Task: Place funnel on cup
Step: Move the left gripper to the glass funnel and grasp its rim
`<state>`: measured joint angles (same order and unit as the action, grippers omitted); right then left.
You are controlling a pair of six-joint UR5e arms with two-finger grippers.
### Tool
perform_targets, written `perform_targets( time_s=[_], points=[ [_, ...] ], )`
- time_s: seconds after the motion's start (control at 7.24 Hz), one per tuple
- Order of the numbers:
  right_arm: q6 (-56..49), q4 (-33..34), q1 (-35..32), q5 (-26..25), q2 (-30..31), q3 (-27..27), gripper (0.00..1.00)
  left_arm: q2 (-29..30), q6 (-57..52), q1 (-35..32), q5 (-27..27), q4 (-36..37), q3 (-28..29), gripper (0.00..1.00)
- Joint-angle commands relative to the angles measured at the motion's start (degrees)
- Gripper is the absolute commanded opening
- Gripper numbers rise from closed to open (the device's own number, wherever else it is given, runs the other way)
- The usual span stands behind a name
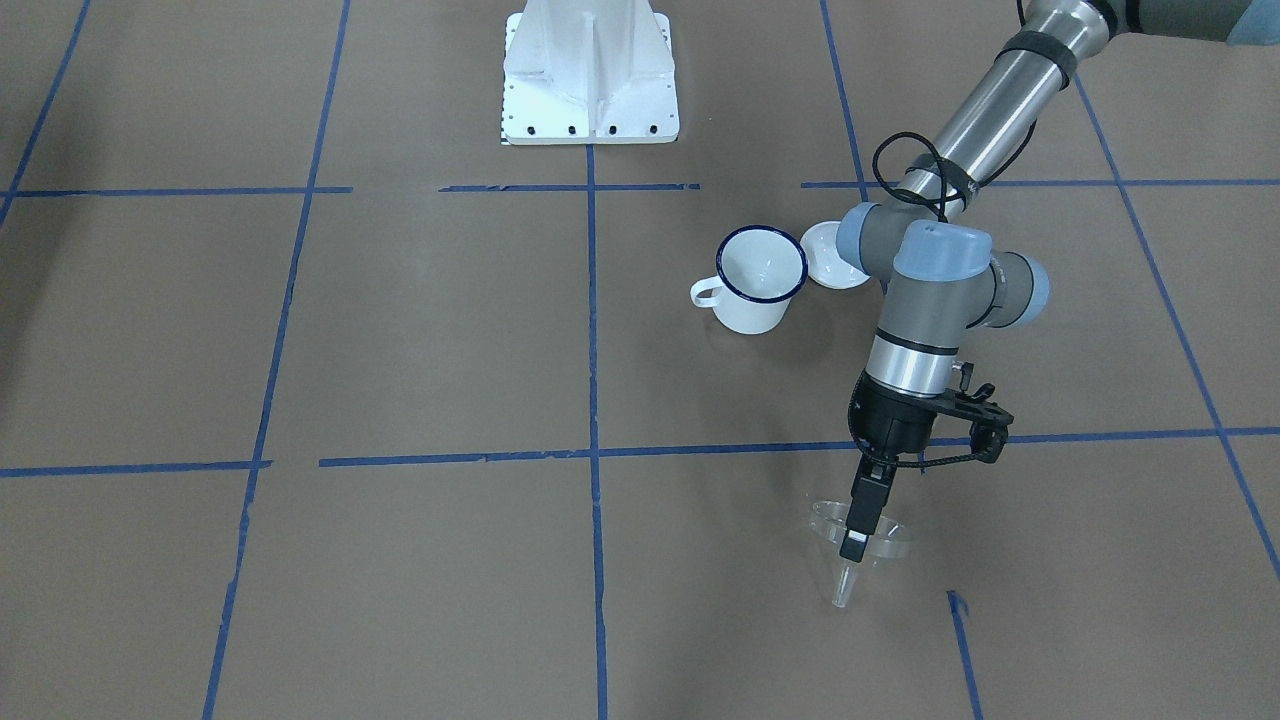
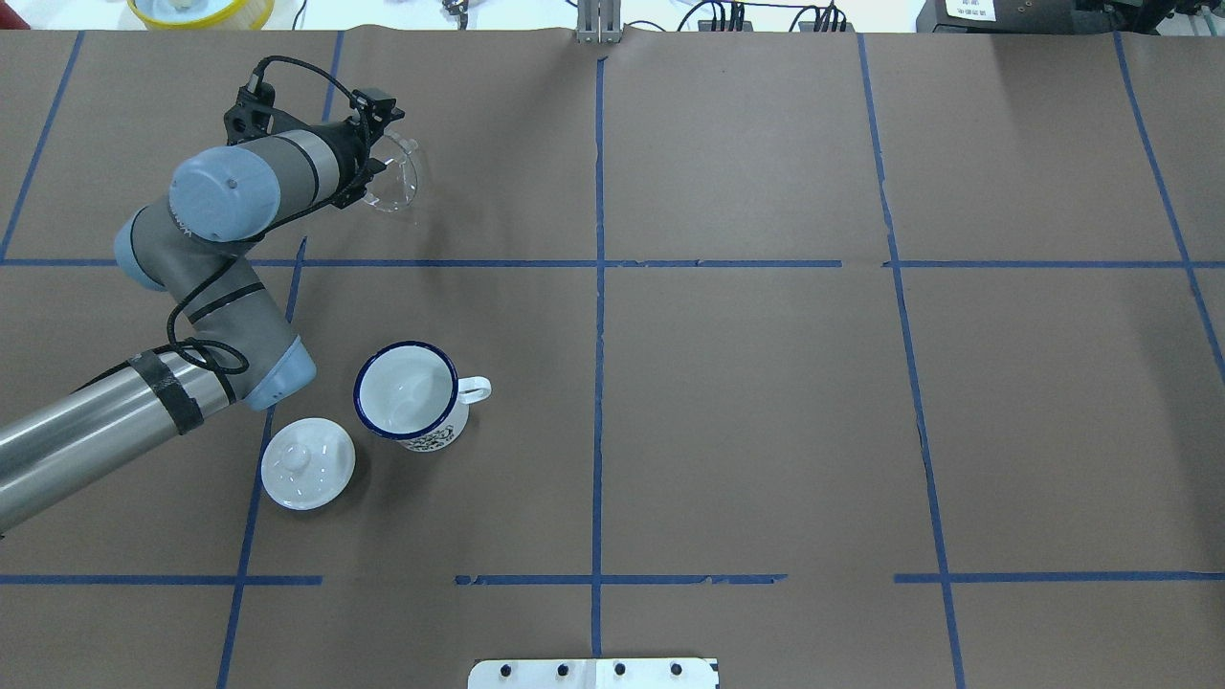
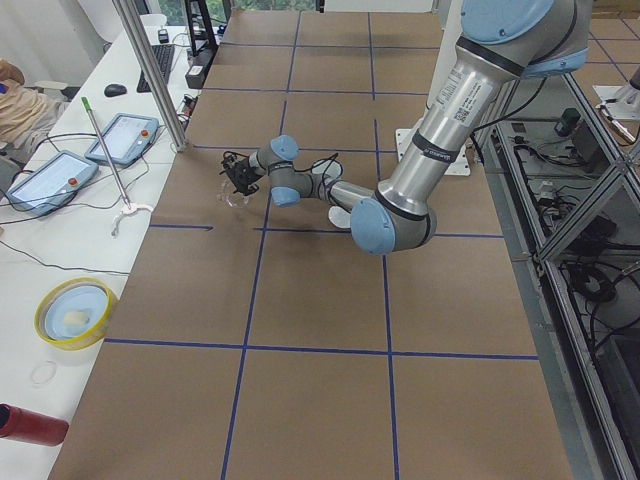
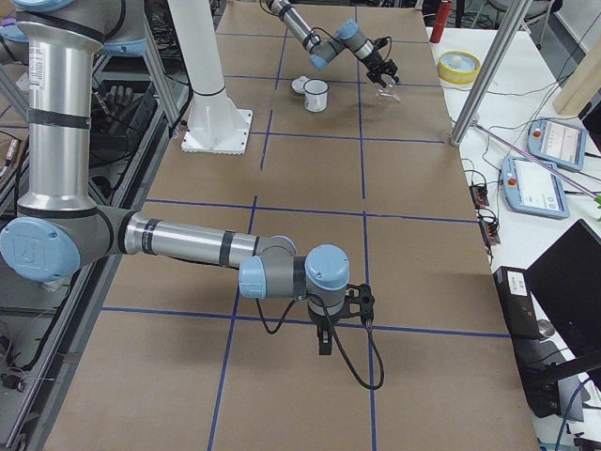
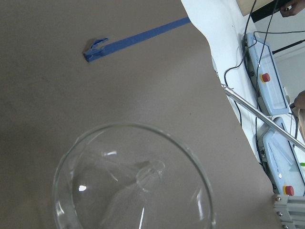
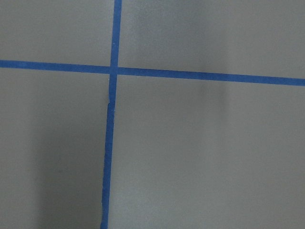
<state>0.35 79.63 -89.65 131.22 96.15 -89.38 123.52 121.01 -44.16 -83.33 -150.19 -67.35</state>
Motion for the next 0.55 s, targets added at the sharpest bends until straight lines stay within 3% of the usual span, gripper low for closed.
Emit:
perform_targets(
  time_s=[0.0, 0.14, 0.28, 0.41],
  points=[
    [0.00, 0.00, 0.00, 0.00, 0.00, 0.00, 1.00, 0.05, -0.07, -0.32, -0.08, -0.63, 0.20, 0.79],
    [0.00, 0.00, 0.00, 0.00, 0.00, 0.00, 1.00, 0.05, -0.07, -0.32, -0.08, -0.72, 0.20, 0.73],
    [0.00, 0.00, 0.00, 0.00, 0.00, 0.00, 1.00, 0.31, -0.16, -0.32, -0.16, -0.72, 0.11, 0.40],
    [0.00, 0.00, 0.00, 0.00, 0.00, 0.00, 1.00, 0.31, -0.77, -0.32, -0.34, -0.72, 0.11, 0.00]
  ],
)
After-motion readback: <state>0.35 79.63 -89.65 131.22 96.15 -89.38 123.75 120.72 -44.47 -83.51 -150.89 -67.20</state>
